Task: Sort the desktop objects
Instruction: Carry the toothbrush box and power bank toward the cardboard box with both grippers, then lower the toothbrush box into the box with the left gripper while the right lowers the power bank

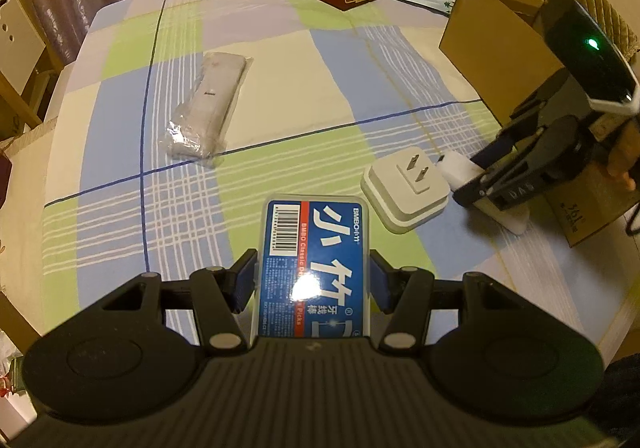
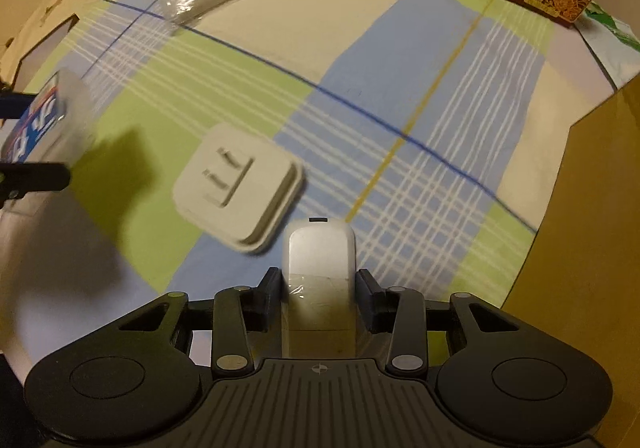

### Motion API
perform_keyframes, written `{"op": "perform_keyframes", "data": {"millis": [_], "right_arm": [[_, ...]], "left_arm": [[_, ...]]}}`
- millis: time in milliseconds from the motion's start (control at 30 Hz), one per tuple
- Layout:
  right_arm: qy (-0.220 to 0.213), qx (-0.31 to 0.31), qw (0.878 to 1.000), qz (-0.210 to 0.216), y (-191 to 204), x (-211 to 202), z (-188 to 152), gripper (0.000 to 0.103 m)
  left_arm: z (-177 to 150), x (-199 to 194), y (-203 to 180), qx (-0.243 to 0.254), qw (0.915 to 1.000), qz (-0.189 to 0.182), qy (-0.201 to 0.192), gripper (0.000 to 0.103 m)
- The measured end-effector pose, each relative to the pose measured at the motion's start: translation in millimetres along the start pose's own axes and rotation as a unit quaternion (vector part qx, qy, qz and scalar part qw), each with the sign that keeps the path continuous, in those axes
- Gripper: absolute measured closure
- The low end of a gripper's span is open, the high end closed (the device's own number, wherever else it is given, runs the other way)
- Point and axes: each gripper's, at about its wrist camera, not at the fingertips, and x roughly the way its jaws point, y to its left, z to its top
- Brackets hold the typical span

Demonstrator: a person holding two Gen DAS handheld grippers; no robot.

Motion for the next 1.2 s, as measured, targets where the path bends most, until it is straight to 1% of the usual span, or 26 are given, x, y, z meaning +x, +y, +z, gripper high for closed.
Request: {"op": "perform_keyframes", "data": {"millis": [133,300,400,533,600,667,767,867,1000,1067,1133,1200], "right_arm": [[-0.032,0.027,0.999,0.034,2,-23,-19,0.064],[-0.087,0.064,0.992,0.066,-2,-61,-41,0.064],[-0.128,0.092,0.984,0.083,-4,-88,-49,0.064],[-0.186,0.13,0.969,0.1,-17,-129,-65,0.064],[-0.209,0.143,0.963,0.094,-29,-151,-75,0.064],[-0.224,0.156,0.958,0.085,-44,-170,-87,0.064],[-0.23,0.174,0.956,0.059,-70,-194,-109,0.064],[-0.226,0.19,0.955,0.024,-97,-211,-130,0.064],[-0.214,0.198,0.956,-0.012,-128,-220,-148,0.064],[-0.209,0.196,0.958,-0.021,-140,-221,-153,0.064],[-0.207,0.194,0.959,-0.025,-151,-220,-156,0.064],[-0.206,0.191,0.959,-0.027,-161,-218,-157,0.064]], "left_arm": [[4,-2,-3,0.008,1.0,-0.003,-0.005,0.051],[13,-6,-12,0.022,0.9997,-0.007,-0.012,0.051],[21,-10,-23,0.034,0.9991,-0.016,-0.02,0.051],[38,-20,-46,0.062,0.9968,-0.031,-0.04,0.051],[49,-26,-58,0.075,0.995,-0.04,-0.053,0.051],[61,-32,-73,0.091,0.9923,-0.05,-0.067,0.051],[79,-39,-96,0.117,0.9874,-0.067,-0.083,0.051],[99,-44,-124,0.146,0.9806,-0.087,-0.098,0.051],[124,-45,-166,0.181,0.9704,-0.112,-0.115,0.051],[138,-41,-187,0.193,0.9656,-0.126,-0.121,0.051],[152,-34,-209,0.198,0.9625,-0.139,-0.123,0.051],[164,-24,-229,0.2,0.9615,-0.146,-0.12,0.051]]}}
